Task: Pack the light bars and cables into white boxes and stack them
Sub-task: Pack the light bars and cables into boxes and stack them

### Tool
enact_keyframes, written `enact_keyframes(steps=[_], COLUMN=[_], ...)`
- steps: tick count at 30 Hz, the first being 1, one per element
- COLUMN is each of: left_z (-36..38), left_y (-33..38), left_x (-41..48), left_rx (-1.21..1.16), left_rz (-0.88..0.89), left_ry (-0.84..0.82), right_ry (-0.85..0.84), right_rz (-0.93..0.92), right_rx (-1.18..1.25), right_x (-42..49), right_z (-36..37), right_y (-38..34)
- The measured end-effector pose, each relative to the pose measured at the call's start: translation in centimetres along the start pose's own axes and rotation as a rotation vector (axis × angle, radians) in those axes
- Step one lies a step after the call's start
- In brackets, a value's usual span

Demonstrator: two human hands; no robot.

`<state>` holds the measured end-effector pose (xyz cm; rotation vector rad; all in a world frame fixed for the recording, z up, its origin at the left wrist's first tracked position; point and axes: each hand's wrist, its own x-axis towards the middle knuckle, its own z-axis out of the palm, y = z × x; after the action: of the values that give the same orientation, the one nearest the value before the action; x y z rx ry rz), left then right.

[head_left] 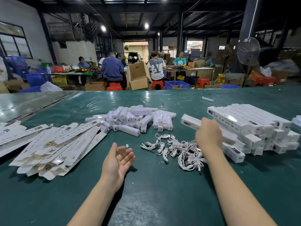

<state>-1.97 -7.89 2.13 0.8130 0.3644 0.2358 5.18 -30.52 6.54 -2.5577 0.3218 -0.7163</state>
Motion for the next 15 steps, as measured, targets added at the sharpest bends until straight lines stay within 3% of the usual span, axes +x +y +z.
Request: enact_keyframes(steps=[4,10,13,15], left_z=[0.1,-0.2,-0.5,-1.2], left_y=[0.0,0.3,0.6,0.9], left_x=[0.0,0.0,0.2,0.6], left_rx=[-0.001,0.057,0.290,0.638], left_rz=[-0.010,-0.024,0.076,0.264], left_ry=[0.014,0.007,0.011,0.049], right_ry=[-0.216,-0.190,-0.148,-0.159], right_rz=[0.217,0.105,0.028,-0.015], right_rx=[0.080,0.302,0.445,0.475], right_x=[0.3,0.0,-0.1,-0.2], right_z=[0.3,1.6,1.6,1.7], right_y=[1.6,0.6,-0.1,-0.5])
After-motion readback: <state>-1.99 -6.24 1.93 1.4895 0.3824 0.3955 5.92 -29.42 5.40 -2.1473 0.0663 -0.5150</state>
